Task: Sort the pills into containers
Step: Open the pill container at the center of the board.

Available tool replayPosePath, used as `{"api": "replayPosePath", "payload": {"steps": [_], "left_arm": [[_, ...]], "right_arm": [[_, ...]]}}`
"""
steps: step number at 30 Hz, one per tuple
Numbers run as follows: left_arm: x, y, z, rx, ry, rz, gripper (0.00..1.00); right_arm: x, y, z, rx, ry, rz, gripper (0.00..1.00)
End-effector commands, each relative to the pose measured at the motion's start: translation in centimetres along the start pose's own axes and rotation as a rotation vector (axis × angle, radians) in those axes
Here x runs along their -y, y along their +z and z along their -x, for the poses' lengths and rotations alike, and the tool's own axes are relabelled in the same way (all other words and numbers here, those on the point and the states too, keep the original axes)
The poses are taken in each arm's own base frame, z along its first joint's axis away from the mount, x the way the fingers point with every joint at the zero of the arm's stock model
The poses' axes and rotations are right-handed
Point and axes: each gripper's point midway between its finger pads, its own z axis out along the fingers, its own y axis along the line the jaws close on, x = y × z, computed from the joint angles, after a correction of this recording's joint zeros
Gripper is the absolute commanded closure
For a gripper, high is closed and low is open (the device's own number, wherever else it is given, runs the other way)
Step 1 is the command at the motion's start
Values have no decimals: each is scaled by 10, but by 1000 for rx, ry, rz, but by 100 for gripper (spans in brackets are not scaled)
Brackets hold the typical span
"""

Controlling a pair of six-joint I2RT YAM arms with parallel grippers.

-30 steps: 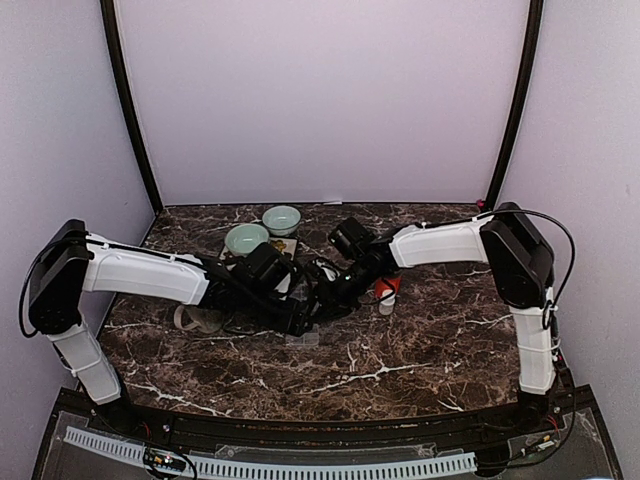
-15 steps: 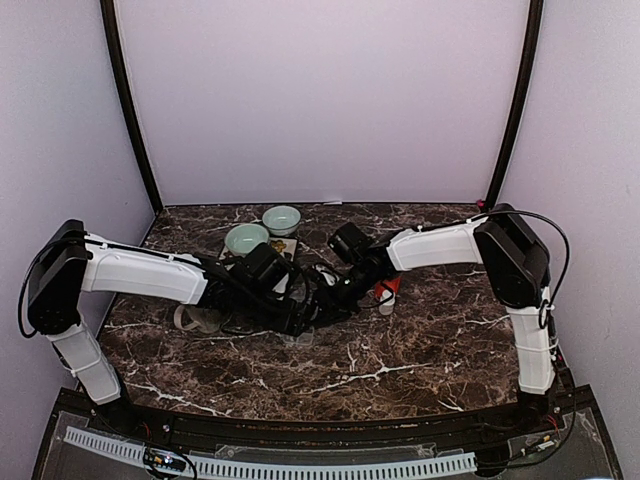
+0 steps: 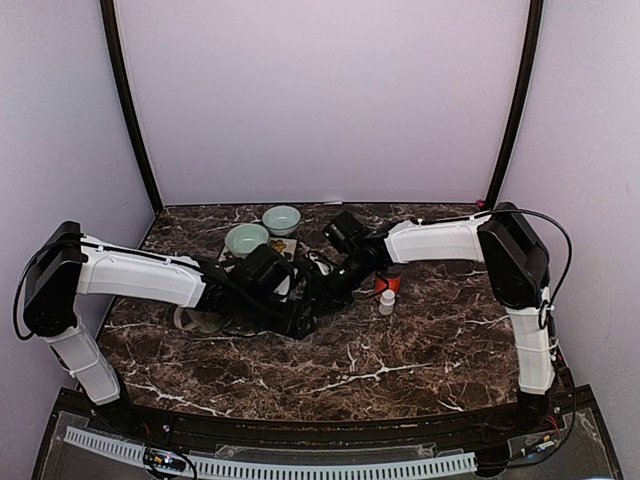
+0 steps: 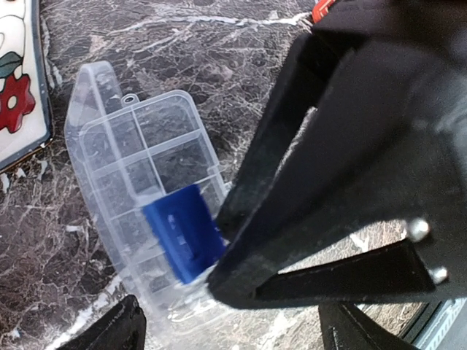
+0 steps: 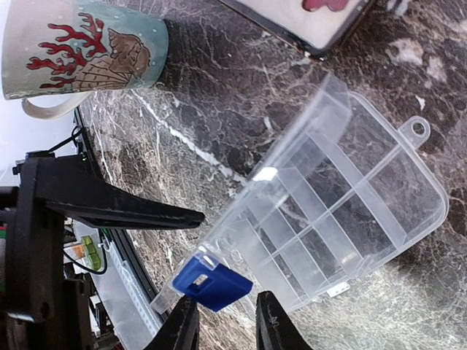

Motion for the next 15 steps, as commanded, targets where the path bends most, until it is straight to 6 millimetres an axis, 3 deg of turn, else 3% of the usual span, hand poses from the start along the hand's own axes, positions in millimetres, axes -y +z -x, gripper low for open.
{"api": "replayPosePath", "payload": {"steps": [1, 10, 15], "left_arm": [[0, 5, -6, -15, 32, 10, 15], [-26, 13, -11, -32, 57, 158, 20], [-28, 11, -7, -4, 64, 169, 24]], "right_arm": [[-6, 6, 3, -15, -31, 18, 73], [-6, 10, 5, -26, -38, 22, 73], [-4, 11, 6, -32, -42, 15, 73]]}}
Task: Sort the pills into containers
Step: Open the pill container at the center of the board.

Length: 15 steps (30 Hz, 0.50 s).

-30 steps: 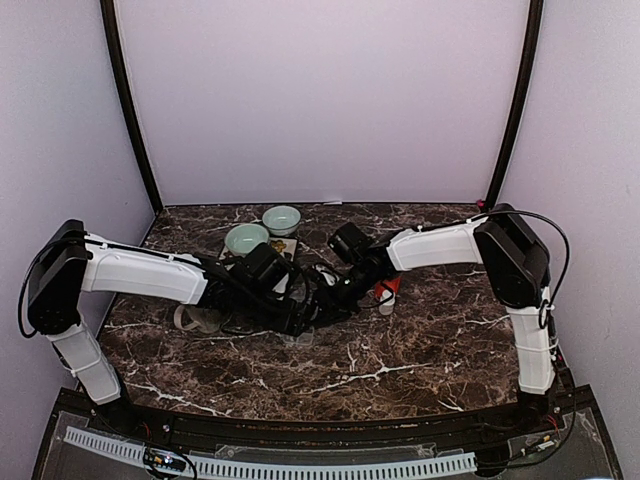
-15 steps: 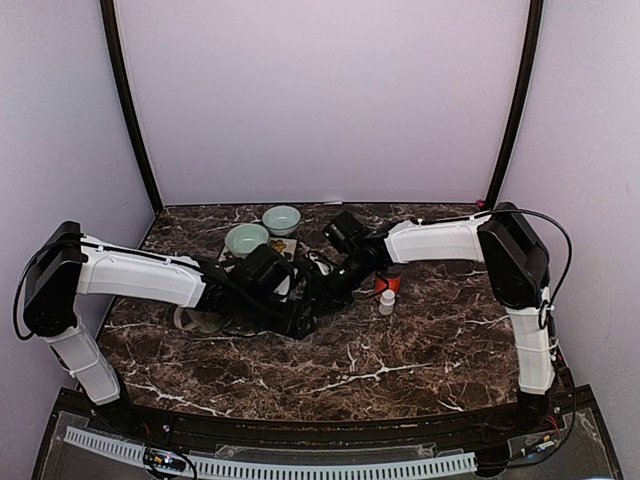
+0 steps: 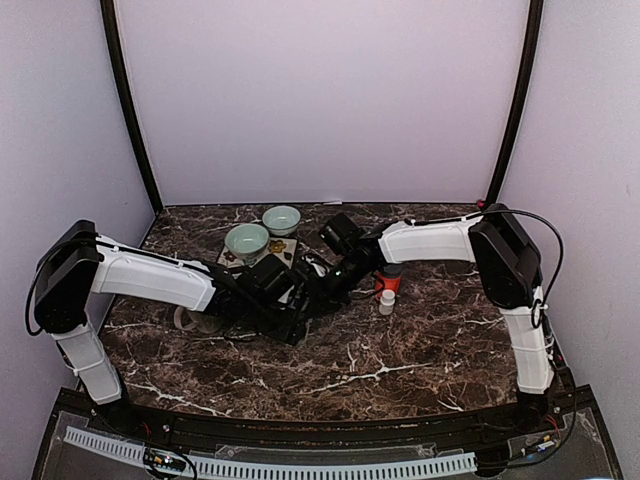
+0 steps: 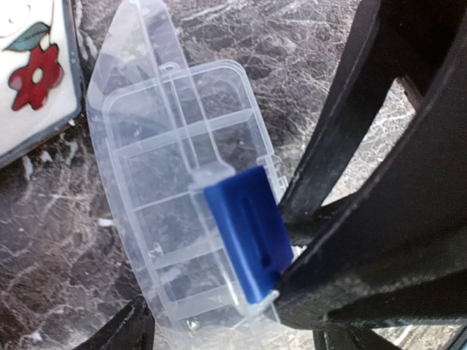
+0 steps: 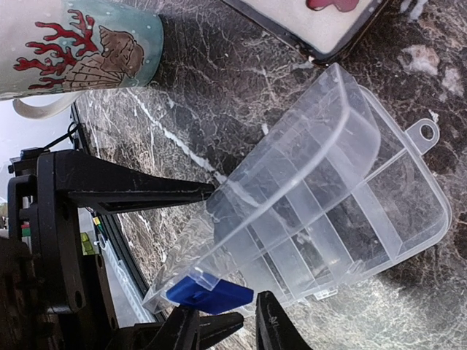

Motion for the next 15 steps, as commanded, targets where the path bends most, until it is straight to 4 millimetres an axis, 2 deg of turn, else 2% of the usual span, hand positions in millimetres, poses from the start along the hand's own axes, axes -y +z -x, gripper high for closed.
{"api": "replayPosePath", "payload": {"steps": [1, 15], "left_arm": [[-2, -8, 8, 42, 22, 27, 25], [-6, -10, 4, 62, 20, 20, 32]], "right_arm": [[-6, 3, 2, -9, -30, 9, 73], [11, 15, 0, -23, -20, -27, 73]]}}
